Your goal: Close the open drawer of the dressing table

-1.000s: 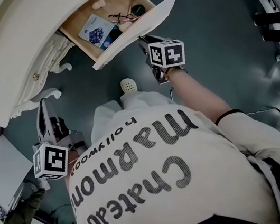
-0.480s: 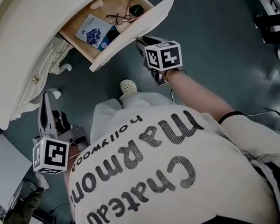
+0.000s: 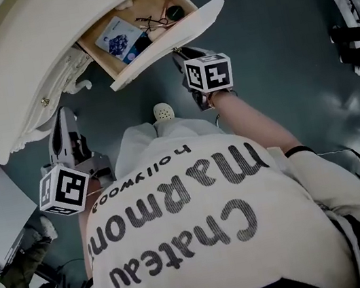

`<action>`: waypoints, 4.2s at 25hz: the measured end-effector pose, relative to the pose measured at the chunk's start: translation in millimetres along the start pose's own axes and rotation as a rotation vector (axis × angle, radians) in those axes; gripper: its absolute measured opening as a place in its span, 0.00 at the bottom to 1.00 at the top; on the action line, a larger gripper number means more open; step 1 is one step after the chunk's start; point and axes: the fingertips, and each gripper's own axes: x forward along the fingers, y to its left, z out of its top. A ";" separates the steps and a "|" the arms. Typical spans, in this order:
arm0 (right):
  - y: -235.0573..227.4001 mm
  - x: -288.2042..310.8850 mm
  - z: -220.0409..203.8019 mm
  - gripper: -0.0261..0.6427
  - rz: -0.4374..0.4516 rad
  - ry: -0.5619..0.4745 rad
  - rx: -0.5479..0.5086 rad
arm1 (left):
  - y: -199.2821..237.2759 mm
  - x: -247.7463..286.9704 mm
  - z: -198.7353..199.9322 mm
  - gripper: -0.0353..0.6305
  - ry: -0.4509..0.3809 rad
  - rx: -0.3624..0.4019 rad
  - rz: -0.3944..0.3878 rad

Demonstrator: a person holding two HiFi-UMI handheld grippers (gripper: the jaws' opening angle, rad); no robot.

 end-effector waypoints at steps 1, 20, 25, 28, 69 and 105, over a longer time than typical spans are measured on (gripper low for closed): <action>0.1 1.0 0.4 0.24 0.004 -0.003 0.002 | -1.0 1.6 -0.8 0.06 0.000 0.002 -0.003; 0.4 5.2 1.0 0.24 -0.038 -0.031 0.018 | 12.3 -22.3 6.6 0.06 -0.072 0.031 0.038; 1.2 11.3 4.2 0.24 -0.045 -0.011 0.009 | 19.0 -18.2 18.7 0.06 -0.094 0.030 0.029; 0.6 14.2 5.7 0.24 -0.047 0.002 0.016 | 25.2 -16.1 26.5 0.06 -0.107 0.029 0.032; 30.0 87.0 89.3 0.24 -0.097 0.011 0.045 | 107.5 10.2 88.6 0.06 -0.144 -0.016 0.123; 37.8 112.3 116.3 0.24 -0.052 0.037 -0.025 | 112.7 21.5 85.6 0.06 -0.117 -0.022 0.132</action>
